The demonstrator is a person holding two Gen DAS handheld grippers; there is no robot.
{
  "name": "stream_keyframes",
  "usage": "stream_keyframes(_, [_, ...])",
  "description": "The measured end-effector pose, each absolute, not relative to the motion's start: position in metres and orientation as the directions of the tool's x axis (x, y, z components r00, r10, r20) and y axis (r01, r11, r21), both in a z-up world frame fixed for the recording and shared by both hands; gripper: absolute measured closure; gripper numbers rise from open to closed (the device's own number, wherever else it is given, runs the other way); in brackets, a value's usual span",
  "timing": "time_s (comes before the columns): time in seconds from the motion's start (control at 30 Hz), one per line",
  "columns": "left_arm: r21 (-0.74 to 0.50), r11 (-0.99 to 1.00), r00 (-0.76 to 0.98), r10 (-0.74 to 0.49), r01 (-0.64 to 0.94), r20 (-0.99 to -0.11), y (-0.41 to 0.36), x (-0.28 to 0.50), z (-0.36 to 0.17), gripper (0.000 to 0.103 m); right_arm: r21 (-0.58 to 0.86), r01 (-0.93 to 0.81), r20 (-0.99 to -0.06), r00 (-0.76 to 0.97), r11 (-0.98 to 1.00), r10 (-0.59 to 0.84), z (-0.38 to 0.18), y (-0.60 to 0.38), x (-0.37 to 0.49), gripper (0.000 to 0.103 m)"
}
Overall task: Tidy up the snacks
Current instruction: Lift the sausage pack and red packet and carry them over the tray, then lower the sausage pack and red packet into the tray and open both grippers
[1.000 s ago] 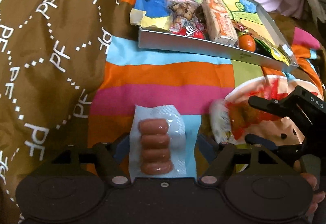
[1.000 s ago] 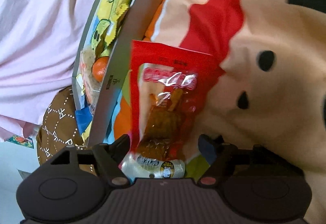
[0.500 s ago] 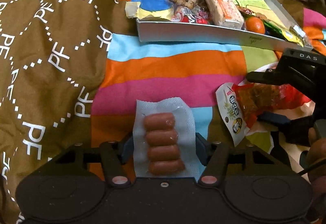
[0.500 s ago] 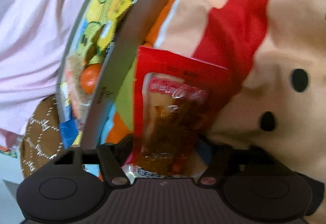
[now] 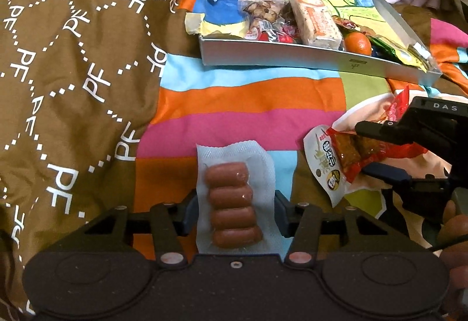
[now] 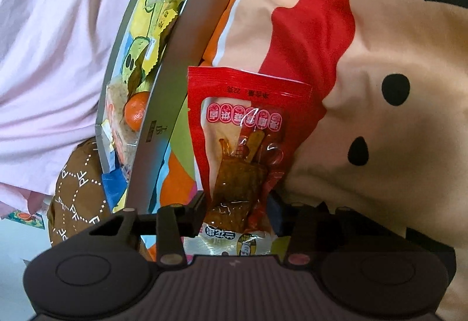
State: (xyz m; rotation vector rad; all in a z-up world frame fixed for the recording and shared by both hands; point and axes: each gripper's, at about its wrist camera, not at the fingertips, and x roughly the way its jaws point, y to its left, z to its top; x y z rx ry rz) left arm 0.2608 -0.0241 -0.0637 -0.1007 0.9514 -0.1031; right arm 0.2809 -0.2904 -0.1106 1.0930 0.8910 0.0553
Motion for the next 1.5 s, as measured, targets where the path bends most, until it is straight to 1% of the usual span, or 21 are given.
stream_keyframes(0.47, [-0.185,0.982,0.634,-0.156,0.02,-0.758,-0.014,0.254,-0.049,0.05,0.803,0.29,-0.553,0.688,0.521,0.47,-0.099,-0.302,0.25,0.056])
stream_keyframes(0.8, [-0.173,0.985,0.69,-0.137,0.016,-0.71,-0.013,0.253,-0.023,0.05,0.801,0.202,-0.509,0.724,0.563,0.465,-0.077,-0.301,0.236,0.056])
stream_keyframes(1.2, [-0.139,0.99,0.779,-0.103,0.021,-0.619,-0.027,0.259,0.022,0.05,0.784,0.067,-0.407,0.806,0.618,0.429,-0.043,-0.301,0.222,0.056])
stream_keyframes(1.5, [-0.116,0.993,0.817,-0.085,0.022,-0.571,-0.043,0.275,0.04,0.049,0.744,-0.028,-0.315,0.866,0.668,0.388,-0.019,-0.298,0.226,0.056])
